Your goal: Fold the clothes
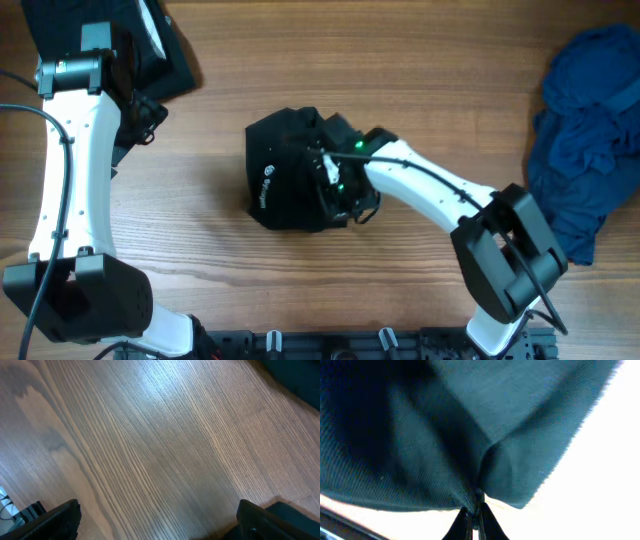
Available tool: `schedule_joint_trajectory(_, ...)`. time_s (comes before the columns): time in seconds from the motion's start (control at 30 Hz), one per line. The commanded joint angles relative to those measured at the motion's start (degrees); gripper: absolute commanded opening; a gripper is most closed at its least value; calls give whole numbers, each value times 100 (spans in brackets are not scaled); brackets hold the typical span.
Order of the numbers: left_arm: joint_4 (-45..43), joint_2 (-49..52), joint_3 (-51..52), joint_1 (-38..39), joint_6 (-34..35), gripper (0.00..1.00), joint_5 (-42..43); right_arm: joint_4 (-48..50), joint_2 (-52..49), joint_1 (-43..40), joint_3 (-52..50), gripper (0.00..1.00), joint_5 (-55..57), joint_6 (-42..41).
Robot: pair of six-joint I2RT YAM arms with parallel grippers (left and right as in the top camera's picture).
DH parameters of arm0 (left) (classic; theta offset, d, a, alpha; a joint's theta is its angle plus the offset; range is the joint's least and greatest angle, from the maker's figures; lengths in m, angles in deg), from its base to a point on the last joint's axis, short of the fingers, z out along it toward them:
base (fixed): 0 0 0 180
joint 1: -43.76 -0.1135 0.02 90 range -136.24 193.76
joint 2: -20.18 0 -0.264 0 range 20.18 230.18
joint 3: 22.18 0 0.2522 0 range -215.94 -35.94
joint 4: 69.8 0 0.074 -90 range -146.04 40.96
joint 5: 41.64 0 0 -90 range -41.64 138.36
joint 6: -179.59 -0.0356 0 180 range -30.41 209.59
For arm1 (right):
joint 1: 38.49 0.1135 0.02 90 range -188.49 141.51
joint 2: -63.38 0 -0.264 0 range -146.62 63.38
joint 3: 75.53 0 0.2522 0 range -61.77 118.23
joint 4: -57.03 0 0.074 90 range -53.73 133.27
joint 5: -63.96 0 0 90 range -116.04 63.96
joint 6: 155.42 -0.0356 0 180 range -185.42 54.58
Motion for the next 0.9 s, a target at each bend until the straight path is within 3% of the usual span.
schedule_joint_trajectory(0.0, 11, 26, -2, -17, 33, 100, -15, -199, -35, -144, 492, 4, 643, 238)
schedule_joint_trajectory(0.4, -11, 26, -2, -17, 33, 100, -15, -1178, -35, -140, 1631, 4, 1029, 293)
schedule_joint_trajectory(0.57, -11, 26, -2, -17, 35, 100, -15, -1303, -81, -81, 1425, 4, 986, 636)
schedule_joint_trajectory(0.73, -28, 26, -2, -17, 33, 100, -15, -1043, -195, -11, 708, 4, 1032, 345)
schedule_joint_trajectory(0.8, -24, 26, -2, -17, 33, 100, -15, -964, -195, -28, 525, 8, 1150, 70)
schedule_joint_trajectory(0.83, -26, 26, -2, -17, 33, 100, -15, -968, -195, -35, 503, 17, 1257, -13)
schedule_joint_trajectory(0.87, -26, 26, -2, -17, 33, 100, -15, -984, -195, -39, 505, 19, 1397, -22)
